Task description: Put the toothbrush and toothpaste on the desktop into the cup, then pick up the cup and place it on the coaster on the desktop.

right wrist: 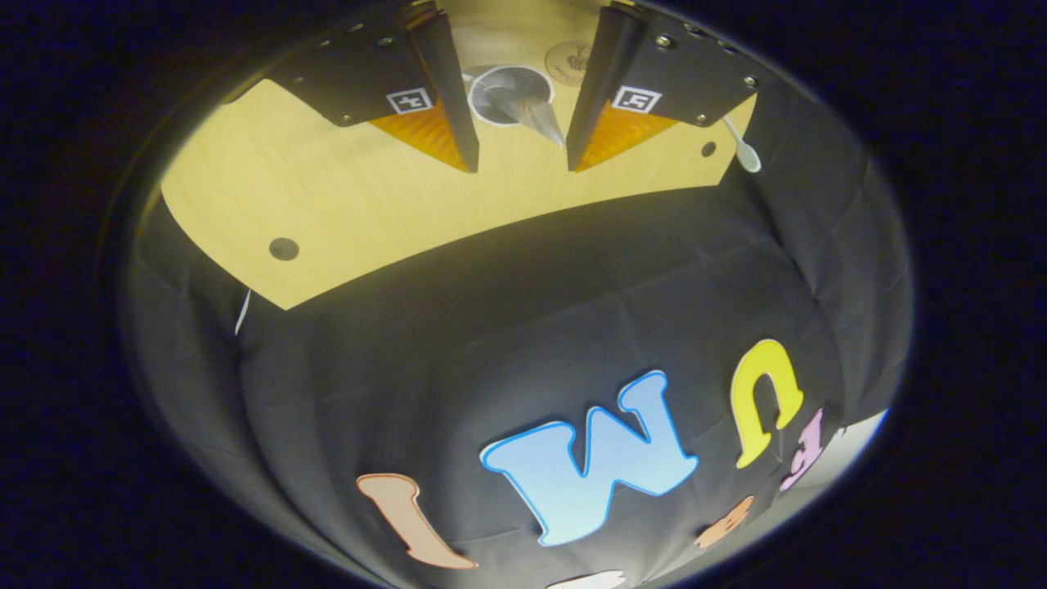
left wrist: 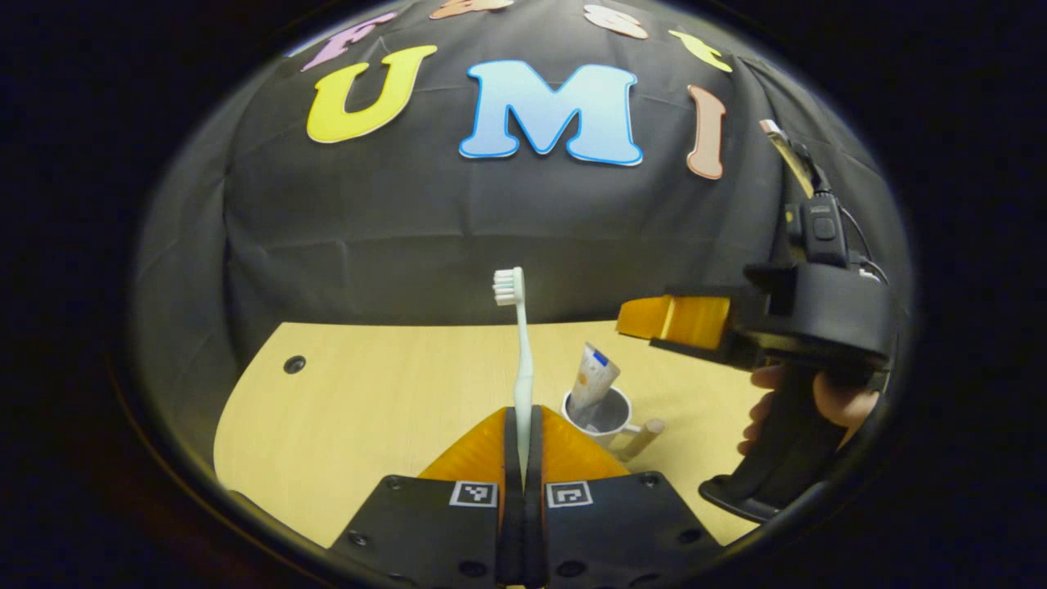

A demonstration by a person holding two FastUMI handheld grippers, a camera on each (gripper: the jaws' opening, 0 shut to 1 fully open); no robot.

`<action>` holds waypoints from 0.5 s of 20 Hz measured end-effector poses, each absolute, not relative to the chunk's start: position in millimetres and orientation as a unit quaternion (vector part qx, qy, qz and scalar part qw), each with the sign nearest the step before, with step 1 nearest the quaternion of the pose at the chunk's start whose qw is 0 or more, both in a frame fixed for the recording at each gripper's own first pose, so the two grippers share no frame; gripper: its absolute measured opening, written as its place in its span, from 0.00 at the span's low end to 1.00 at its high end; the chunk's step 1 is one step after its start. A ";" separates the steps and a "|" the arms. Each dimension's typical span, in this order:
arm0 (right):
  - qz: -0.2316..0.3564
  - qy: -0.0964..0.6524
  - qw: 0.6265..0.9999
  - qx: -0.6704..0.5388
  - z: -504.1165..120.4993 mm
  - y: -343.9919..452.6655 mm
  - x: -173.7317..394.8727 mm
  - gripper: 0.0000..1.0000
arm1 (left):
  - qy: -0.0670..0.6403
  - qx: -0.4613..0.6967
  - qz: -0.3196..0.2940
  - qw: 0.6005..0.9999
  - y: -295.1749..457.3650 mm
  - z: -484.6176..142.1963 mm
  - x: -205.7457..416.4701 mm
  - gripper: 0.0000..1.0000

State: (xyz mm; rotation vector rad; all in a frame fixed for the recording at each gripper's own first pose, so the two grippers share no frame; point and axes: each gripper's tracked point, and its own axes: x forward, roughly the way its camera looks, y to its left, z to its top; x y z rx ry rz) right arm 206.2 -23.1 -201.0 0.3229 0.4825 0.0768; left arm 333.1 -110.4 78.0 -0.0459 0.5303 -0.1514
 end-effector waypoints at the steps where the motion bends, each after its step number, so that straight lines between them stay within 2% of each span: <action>1: 0.034 0.234 0.958 0.161 -195.8 -29.6 205.6 0.65 | 0.259 -0.020 -0.079 0.962 -113.6 78.8 336.9 0.07; 10: -0.011 0.238 0.959 0.155 -201.2 -84.0 186.0 0.65 | 0.206 0.016 -0.132 0.969 -165.5 104.0 367.0 0.07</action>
